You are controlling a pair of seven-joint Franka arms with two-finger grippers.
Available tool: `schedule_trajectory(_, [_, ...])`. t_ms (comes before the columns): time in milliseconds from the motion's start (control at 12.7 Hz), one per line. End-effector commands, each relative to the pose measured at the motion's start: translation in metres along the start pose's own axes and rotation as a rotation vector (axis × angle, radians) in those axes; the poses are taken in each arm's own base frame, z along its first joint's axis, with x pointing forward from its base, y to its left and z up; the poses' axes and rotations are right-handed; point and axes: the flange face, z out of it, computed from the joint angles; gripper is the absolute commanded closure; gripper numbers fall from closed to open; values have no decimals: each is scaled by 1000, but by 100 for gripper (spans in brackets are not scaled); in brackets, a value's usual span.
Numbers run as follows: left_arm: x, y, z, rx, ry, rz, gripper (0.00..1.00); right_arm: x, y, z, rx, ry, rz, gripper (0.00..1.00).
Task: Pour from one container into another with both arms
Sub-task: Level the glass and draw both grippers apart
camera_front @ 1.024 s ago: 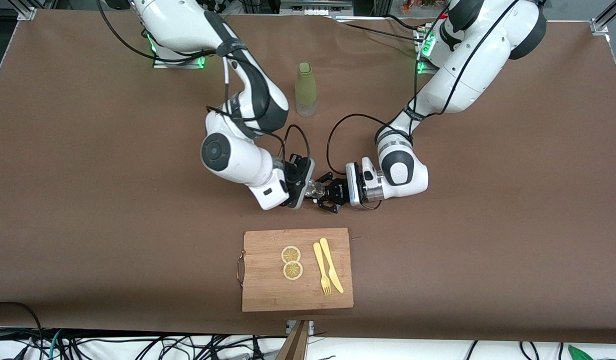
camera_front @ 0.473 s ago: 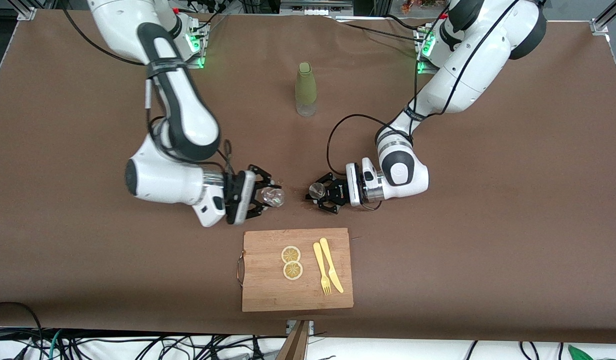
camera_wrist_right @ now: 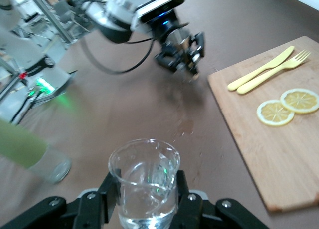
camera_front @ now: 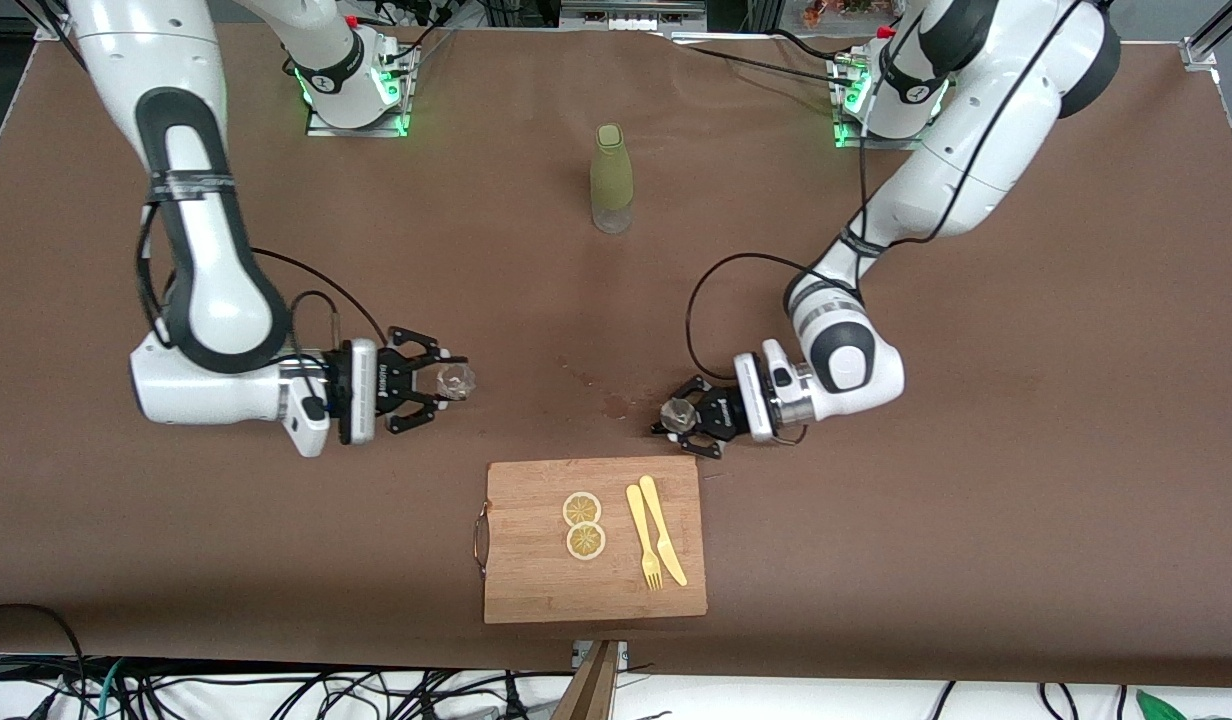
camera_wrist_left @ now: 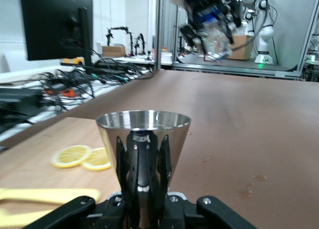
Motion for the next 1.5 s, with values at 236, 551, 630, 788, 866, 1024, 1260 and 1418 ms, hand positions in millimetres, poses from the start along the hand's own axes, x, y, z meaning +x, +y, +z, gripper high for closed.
schedule_trajectory(236, [-4,-56,-111,-82,30,54,100,-114,-30,-44,74,157,-104,90])
schedule_trajectory(551, [-22,-78,-209,-167,28,79,100,-201,-49,-71,70,196,-191,90])
schedule_trajectory(630, [-32,-77,-232,-194,38,47,100,-221,-51,-79,64,176,-221,90])
schedule_trajectory(788, [-51,-71,-280,-224,59,-26,100,-249,-51,-92,59,133,-267,90])
schedule_trajectory(866, [-58,-70,-299,-226,59,-33,100,-261,-50,-98,46,131,-275,90])
schedule_trajectory(1024, [-68,-69,-339,-218,65,-55,100,-282,-41,-99,35,131,-280,90])
schedule_trajectory(1260, [-95,-56,-365,-245,46,-88,100,-290,-22,-107,5,94,-304,90])
schedule_trajectory(1418, [-115,-48,-373,-235,52,-70,100,-297,-17,-113,-21,73,-306,89])
